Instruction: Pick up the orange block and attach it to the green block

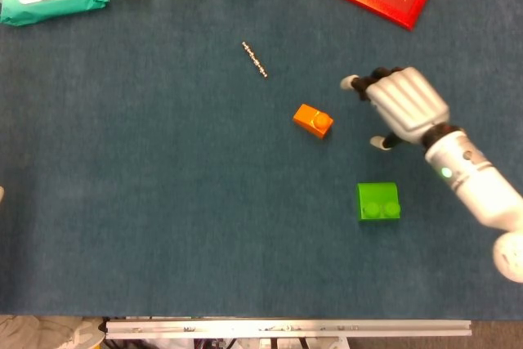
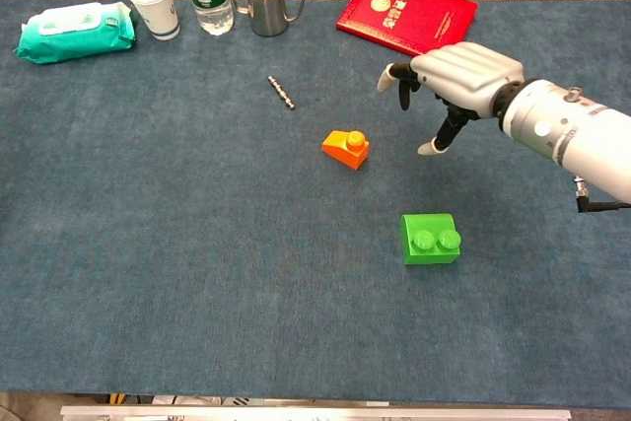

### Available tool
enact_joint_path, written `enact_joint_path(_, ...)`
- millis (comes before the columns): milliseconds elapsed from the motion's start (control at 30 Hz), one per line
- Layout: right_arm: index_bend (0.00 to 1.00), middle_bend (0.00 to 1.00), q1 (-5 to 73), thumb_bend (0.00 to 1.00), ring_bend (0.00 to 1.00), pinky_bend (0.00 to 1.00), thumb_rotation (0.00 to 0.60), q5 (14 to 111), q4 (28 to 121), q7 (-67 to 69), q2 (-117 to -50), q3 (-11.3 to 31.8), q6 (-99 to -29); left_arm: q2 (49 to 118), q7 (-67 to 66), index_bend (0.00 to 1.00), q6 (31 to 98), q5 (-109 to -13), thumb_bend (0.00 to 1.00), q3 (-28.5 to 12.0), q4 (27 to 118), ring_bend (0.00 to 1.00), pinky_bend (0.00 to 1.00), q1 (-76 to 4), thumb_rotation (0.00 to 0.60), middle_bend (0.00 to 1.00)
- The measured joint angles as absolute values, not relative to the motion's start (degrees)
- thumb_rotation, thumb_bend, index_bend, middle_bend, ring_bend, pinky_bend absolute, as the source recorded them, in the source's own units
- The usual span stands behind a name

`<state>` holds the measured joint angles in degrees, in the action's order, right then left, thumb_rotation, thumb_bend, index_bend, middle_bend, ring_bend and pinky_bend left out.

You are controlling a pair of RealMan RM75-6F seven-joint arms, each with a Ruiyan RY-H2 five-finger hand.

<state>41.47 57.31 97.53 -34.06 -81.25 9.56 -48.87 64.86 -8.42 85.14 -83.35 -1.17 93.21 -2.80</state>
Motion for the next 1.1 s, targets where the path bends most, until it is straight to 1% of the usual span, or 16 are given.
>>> enact_joint_path(167,0.21,0.41,44.7,0.08,0.28,0.4,0.6,53.5,95.2,-36.7,-84.2,9.3,-48.1,64.9,-8.1,0.17,85.3,-83.2,0.17,-1.3,93.0,0.18,0.13,-2.7,0.6,0.19)
enact_joint_path(467,0.21,0.41,49.2,0.08,0.28,0.4,0.6,48.1,91.1,-39.9,-89.2,7.8,-47.6,64.9,-7.8,0.17,85.3,-83.3,0.17,-1.0,92.6,0.18,0.13,-2.3,0.6,0.19)
enact_joint_path(867,0.2,0.41,53.7,0.08,0.28,0.4,0.6,44.0,85.6,-41.1,-94.2,6.8,-46.4,64.9,-7.3,0.17,85.2,-83.3,0.17,-1.1,92.3,0.18,0.13,-2.3,0.6,0.19)
enact_joint_path(1100,0.21,0.41,55.6,0.08,0.28,0.4,0.6,44.5,84.9,-40.4,-95.8,6.3,-45.7,65.0,-7.3,0.17,85.6,-83.7,0.17,-1.2,92.2,0.18,0.13,-2.3,0.6,0.19)
